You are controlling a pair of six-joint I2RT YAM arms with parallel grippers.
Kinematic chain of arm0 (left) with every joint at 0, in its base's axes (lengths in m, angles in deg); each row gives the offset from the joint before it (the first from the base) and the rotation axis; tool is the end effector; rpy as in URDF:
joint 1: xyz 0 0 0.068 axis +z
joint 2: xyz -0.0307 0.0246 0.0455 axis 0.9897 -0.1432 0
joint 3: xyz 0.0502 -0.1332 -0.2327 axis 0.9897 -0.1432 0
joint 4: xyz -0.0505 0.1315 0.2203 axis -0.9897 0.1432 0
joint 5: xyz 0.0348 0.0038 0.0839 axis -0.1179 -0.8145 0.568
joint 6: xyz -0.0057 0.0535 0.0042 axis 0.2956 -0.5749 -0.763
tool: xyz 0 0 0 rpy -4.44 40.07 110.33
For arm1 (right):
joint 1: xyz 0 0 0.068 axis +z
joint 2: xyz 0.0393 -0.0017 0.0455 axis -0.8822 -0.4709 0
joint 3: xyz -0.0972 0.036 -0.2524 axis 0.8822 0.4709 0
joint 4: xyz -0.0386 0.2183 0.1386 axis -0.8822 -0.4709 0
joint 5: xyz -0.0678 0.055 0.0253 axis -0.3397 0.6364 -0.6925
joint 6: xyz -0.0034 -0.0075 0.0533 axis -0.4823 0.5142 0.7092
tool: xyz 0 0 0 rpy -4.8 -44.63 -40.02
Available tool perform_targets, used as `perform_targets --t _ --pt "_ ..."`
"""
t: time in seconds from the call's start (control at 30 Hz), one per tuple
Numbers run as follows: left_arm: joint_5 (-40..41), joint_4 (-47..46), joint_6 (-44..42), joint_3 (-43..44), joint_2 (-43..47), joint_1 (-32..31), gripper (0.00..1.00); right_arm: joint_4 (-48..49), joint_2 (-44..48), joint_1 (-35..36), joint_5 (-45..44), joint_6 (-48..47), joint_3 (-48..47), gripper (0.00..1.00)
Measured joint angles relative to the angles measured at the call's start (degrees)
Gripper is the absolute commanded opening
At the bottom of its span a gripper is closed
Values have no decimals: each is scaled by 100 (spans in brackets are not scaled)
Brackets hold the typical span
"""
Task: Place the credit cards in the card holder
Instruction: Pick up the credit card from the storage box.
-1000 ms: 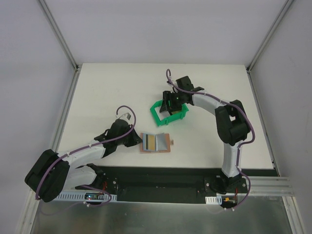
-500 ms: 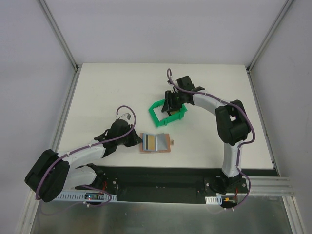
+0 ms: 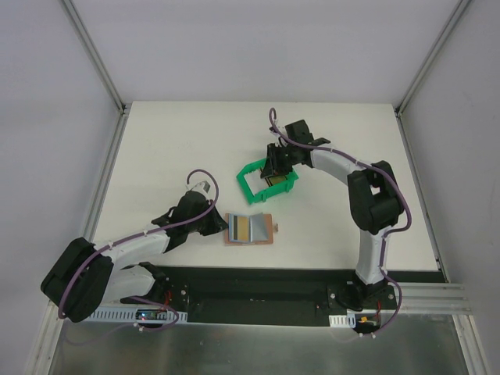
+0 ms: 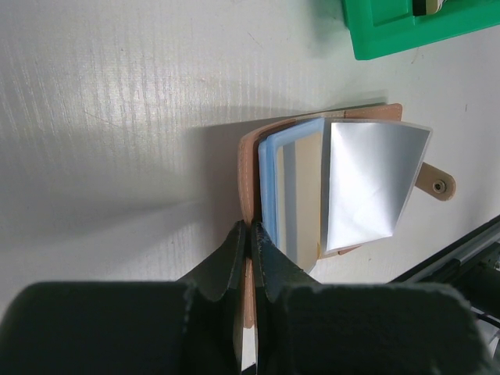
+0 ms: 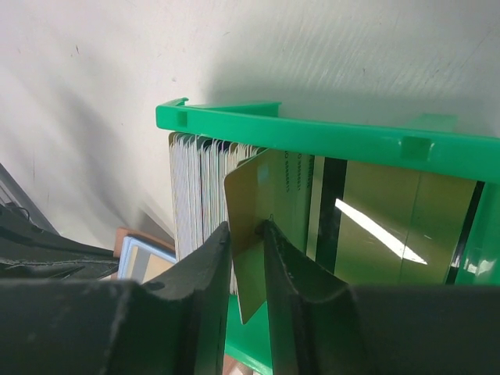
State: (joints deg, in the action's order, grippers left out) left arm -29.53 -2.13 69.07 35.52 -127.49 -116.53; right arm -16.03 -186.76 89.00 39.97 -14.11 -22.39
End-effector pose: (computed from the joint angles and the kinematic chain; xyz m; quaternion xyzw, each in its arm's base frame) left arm 0.1758 -0.1277 0.1617 -0.0547 0.8817 -0.3449 0.3172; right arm 0.3831 0.2155 0.2021 -0.2903 0.8556 0.3170 0.2884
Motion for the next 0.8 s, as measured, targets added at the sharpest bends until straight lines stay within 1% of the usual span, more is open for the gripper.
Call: perform_targets --t 0.4,0.57,0.8 --pt "-4 -24 0 0 -44 0 0 -7 87 -125 -109 -9 0 10" --pt "-15 -26 -2 0 -44 0 0 -48 116 -205 -181 -48 0 7" --pt "-103 -46 -2 0 -44 0 0 -55 122 -205 -144 -44 -2 8"
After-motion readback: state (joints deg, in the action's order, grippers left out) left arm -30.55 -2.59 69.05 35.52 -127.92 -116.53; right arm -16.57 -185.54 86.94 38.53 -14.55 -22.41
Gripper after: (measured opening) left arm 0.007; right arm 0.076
